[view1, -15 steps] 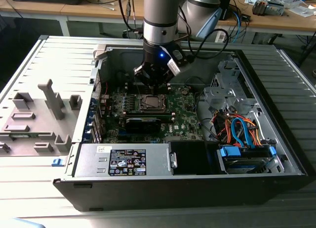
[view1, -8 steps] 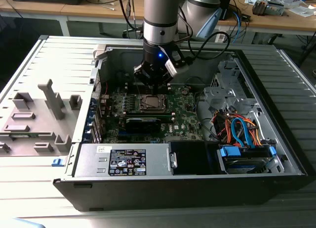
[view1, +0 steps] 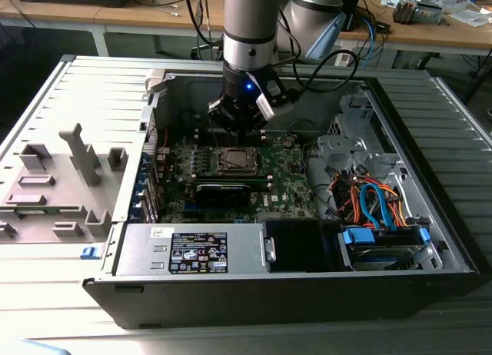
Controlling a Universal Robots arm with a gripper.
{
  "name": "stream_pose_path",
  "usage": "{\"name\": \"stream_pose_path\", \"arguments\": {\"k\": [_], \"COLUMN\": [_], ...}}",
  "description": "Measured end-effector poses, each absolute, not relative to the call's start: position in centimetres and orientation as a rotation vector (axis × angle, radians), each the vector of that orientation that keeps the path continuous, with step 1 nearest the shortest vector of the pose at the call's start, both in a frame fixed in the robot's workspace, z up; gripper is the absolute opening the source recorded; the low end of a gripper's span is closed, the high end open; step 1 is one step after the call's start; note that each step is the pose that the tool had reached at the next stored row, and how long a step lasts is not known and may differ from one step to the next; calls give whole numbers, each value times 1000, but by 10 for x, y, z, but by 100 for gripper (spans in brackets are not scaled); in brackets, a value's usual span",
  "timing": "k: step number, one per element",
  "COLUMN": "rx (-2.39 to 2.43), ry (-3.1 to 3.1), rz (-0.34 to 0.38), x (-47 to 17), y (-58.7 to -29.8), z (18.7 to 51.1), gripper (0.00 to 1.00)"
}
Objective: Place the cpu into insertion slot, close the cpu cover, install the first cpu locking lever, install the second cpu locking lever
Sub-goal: 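Install the first cpu locking lever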
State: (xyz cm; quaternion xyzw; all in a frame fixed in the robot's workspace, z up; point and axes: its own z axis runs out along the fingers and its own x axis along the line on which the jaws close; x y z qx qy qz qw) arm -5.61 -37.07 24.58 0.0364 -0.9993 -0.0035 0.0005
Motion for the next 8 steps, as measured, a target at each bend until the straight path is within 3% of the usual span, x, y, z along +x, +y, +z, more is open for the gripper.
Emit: {"name": "stream_pose_path", "arguments": {"k": [8], "rx": [115], "ry": [-3138], "rz": [-11], "x": [-57], "y": [-371], "z": [247], "gripper": [11]}}
